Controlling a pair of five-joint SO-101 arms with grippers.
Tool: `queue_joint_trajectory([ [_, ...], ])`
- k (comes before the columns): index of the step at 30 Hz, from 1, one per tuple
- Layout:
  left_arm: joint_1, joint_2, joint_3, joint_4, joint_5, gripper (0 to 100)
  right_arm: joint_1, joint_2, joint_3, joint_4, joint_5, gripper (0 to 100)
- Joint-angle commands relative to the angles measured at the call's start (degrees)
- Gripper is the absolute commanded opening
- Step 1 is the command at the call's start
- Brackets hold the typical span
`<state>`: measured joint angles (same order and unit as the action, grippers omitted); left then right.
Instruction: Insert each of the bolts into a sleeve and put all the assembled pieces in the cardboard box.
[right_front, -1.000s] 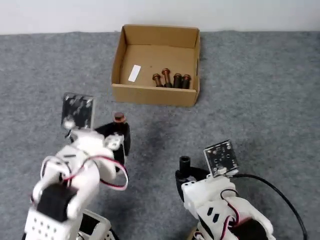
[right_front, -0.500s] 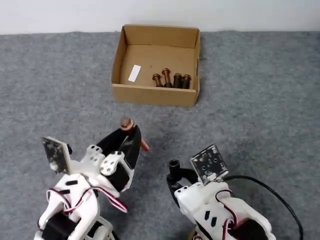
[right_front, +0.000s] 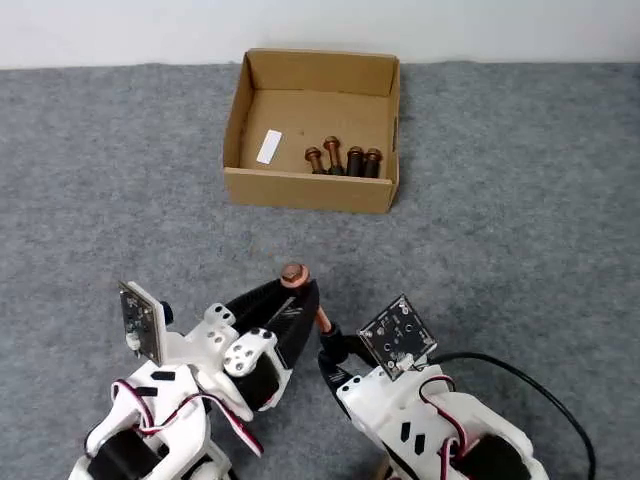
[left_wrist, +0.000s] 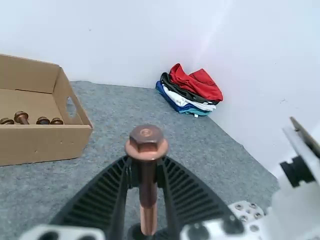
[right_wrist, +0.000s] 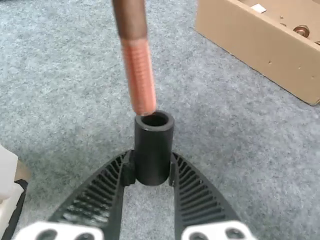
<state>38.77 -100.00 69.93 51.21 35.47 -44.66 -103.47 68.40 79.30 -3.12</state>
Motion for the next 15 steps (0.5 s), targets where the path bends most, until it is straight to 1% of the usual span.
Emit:
queue_joint_trajectory([
  [1, 0.53, -0.44, -0.40, -1.58, 0.18, 1, -0.57, -0.04, -0.44, -1.45, 0.70, 0.9],
  [7, 0.44, -0.44, 2.07, -0.62, 0.09, 1, -0.57, -0.04, -0.44, -3.65, 0.97, 0.9],
  [12, 0.44, -0.44, 3.21, -0.88, 0.09, 1, -0.57, -0.04, -0.62, -3.56, 5.10, 0.9],
  [15, 0.44, -0.53, 4.35, -0.88, 0.00, 1, -0.57, -0.04, -0.62, -3.56, 5.19, 0.9],
])
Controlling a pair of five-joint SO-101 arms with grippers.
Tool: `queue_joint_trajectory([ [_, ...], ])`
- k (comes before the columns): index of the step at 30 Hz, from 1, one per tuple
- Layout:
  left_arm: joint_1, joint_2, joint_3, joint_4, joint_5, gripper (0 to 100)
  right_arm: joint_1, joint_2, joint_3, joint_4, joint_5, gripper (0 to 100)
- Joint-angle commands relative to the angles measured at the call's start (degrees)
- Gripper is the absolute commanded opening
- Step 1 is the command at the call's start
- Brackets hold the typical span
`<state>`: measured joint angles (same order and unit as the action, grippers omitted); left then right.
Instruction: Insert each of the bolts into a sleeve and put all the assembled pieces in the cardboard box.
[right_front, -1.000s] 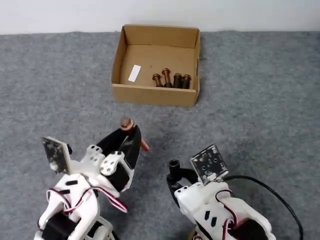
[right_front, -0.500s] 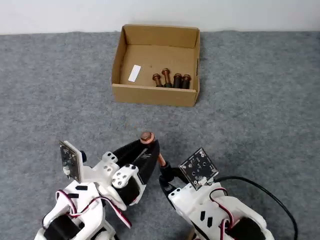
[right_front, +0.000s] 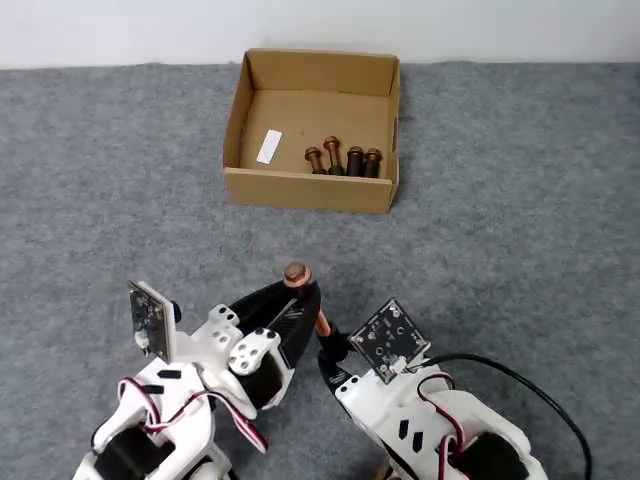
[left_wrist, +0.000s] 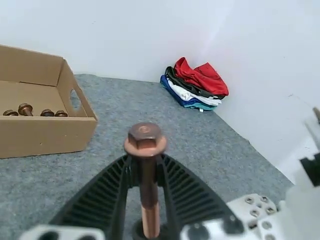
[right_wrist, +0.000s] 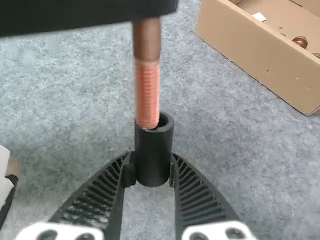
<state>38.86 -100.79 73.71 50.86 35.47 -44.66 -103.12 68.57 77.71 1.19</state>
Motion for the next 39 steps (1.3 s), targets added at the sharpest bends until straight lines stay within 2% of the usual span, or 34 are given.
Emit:
queue_joint_trajectory([
  [1, 0.35, 0.26, 0.75, -0.53, 0.00, 1, -0.57, -0.40, -0.79, -1.98, 0.88, 0.9],
  [12, -3.34, 0.26, 0.84, -3.96, 0.00, 1, -0.57, -0.40, -0.88, -1.98, 0.88, 0.9],
  [18, -2.99, 0.35, 0.84, -3.60, 0.00, 1, -0.57, -0.40, -0.88, -1.98, 0.88, 0.9],
  [26, 3.69, 0.35, -1.54, 8.70, -1.76, 1, -0.31, -0.40, -0.88, -1.98, 0.97, 0.9],
  [32, 6.59, 0.44, -1.63, 13.36, -5.36, 1, -0.31, -0.40, -0.97, -4.88, 1.05, 0.9],
  [35, 7.03, 0.44, -1.54, 13.71, -7.56, 1, -0.22, -0.40, -0.97, -6.46, 3.78, 0.9],
  [37, 6.95, 0.44, -1.45, 14.07, -10.20, 4, -0.22, -0.40, -0.97, -6.37, 4.84, 0.9],
  [39, 6.95, 0.44, -1.54, 15.82, -11.52, 12, -0.22, -0.40, -0.97, -6.29, 4.92, 0.9],
])
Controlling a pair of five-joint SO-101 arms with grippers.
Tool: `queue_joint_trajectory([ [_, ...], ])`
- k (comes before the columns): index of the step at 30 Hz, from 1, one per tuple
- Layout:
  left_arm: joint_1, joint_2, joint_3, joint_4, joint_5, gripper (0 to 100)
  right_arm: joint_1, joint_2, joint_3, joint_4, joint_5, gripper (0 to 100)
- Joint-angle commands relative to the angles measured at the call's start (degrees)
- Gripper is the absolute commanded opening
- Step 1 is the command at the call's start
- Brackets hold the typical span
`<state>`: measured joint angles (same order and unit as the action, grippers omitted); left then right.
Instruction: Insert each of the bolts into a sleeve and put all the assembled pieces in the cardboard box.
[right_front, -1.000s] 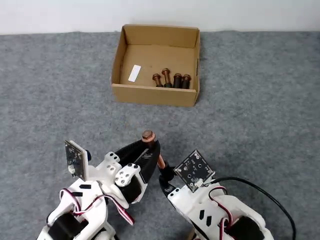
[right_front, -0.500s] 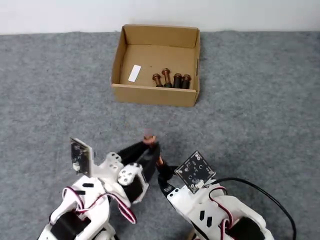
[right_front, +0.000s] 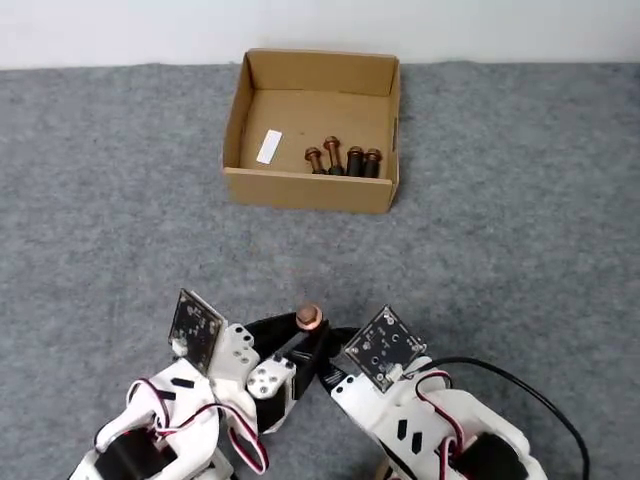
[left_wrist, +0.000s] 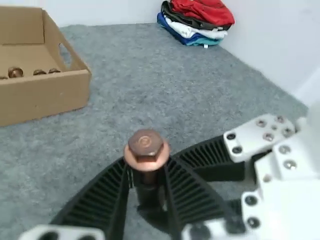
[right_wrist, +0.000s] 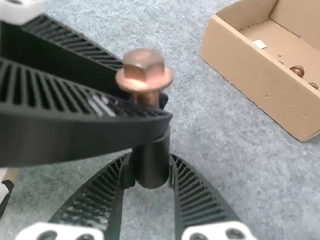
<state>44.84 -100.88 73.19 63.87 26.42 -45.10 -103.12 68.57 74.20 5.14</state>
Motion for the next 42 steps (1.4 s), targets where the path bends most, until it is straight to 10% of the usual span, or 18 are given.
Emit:
queue_joint_trajectory([
  [1, 0.79, 0.53, -1.10, 3.78, -2.73, 17, 0.22, -0.40, -0.97, -2.77, 1.05, 0.9],
  [18, -7.74, 0.62, -13.23, 5.27, -2.46, 25, 9.80, -0.40, -0.53, -2.51, -1.49, 0.9],
  [27, -23.56, 0.09, -12.26, 7.38, -3.16, 1, 16.48, -0.31, -1.41, -2.42, -11.08, 0.8],
  [42, -40.35, 0.09, 16.66, 5.80, -26.02, 0, 22.02, 38.37, -24.88, -11.65, -12.13, 0.8],
])
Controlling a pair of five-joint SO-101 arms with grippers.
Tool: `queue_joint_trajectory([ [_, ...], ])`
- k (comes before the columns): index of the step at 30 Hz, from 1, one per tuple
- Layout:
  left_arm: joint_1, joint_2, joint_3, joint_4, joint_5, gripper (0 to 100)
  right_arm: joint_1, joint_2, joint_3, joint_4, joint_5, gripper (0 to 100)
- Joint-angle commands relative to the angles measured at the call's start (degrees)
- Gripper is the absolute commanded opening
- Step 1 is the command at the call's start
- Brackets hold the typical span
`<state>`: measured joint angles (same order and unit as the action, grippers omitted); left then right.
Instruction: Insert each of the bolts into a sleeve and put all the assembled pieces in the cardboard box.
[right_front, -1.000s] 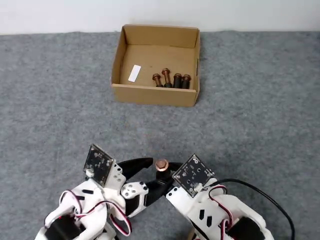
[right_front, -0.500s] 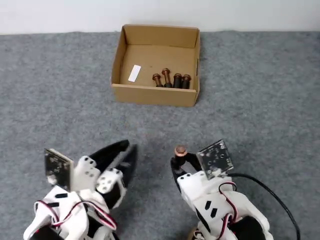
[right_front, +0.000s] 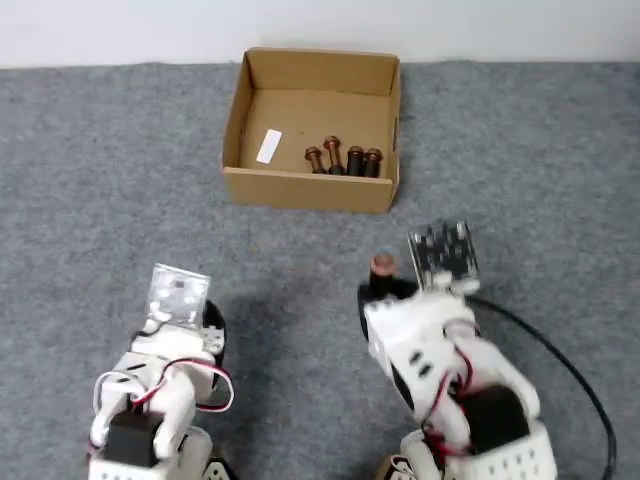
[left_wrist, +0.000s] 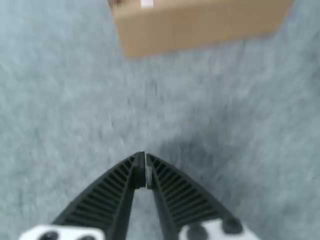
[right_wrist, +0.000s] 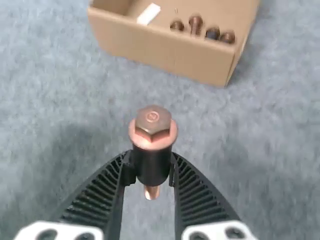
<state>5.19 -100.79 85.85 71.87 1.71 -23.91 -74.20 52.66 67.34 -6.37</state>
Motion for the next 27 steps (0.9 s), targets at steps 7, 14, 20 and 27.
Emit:
queue_joint_trajectory([
  [7, -0.88, 0.00, 8.92, -3.96, -0.88, 0, 3.30, 31.52, -19.96, -19.82, -0.18, 0.8],
  [14, -0.97, 0.00, 10.33, -5.45, 12.40, 0, 6.02, 54.20, -34.73, -34.51, 4.13, 0.8],
  [20, -3.52, 0.00, 10.59, -7.12, 13.10, 0, 6.64, 72.92, -52.22, -37.23, 4.31, 0.9],
  [27, -5.10, 0.09, 10.77, -8.09, 13.19, 0, 6.46, 92.70, -69.89, -36.79, 8.09, 0.9],
])
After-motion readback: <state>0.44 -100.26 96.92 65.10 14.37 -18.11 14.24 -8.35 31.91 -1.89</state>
